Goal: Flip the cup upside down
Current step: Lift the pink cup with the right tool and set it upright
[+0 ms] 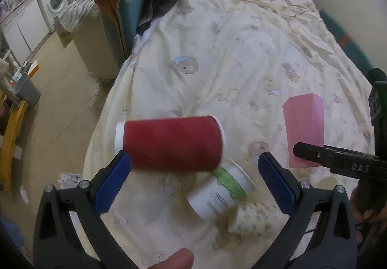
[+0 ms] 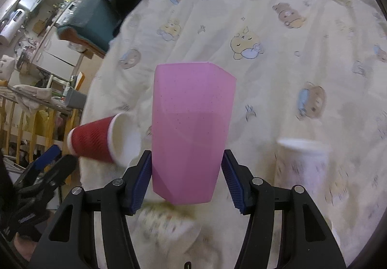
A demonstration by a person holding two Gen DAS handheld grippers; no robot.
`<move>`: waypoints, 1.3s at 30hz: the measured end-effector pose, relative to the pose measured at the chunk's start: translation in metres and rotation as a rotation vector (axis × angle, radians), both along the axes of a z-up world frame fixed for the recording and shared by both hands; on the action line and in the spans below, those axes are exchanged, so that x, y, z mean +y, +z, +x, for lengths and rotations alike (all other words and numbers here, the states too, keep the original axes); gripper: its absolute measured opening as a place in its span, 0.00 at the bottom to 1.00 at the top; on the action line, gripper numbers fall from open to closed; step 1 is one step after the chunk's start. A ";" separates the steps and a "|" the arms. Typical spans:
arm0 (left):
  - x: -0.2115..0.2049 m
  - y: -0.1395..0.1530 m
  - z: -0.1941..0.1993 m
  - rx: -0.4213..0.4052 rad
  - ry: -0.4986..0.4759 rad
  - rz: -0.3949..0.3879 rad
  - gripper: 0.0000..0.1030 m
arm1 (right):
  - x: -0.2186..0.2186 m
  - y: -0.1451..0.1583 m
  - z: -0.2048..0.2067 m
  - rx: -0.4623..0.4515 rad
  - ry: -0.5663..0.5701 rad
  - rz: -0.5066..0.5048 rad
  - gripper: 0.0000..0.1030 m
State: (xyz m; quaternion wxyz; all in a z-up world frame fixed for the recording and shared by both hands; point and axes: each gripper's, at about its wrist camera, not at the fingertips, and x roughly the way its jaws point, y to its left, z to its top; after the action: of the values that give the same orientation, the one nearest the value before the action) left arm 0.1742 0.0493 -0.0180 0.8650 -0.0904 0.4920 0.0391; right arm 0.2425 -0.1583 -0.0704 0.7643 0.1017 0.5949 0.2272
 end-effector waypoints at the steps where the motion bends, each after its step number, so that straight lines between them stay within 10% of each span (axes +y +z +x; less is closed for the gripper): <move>1: -0.003 0.005 -0.008 -0.012 -0.003 -0.001 1.00 | -0.004 0.007 -0.007 -0.007 -0.001 0.003 0.58; 18: -0.021 0.026 -0.136 -0.041 -0.035 -0.047 1.00 | -0.044 0.077 -0.182 -0.088 -0.039 0.066 0.58; 39: -0.031 -0.025 -0.171 0.011 -0.051 0.029 1.00 | -0.032 -0.061 -0.228 0.174 -0.049 0.066 0.58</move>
State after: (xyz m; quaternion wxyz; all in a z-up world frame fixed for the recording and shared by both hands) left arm 0.0037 0.0183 -0.0432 0.8643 -0.0649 0.4982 0.0245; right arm 0.0141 -0.1907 -0.1318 0.7114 0.1606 0.6485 0.2183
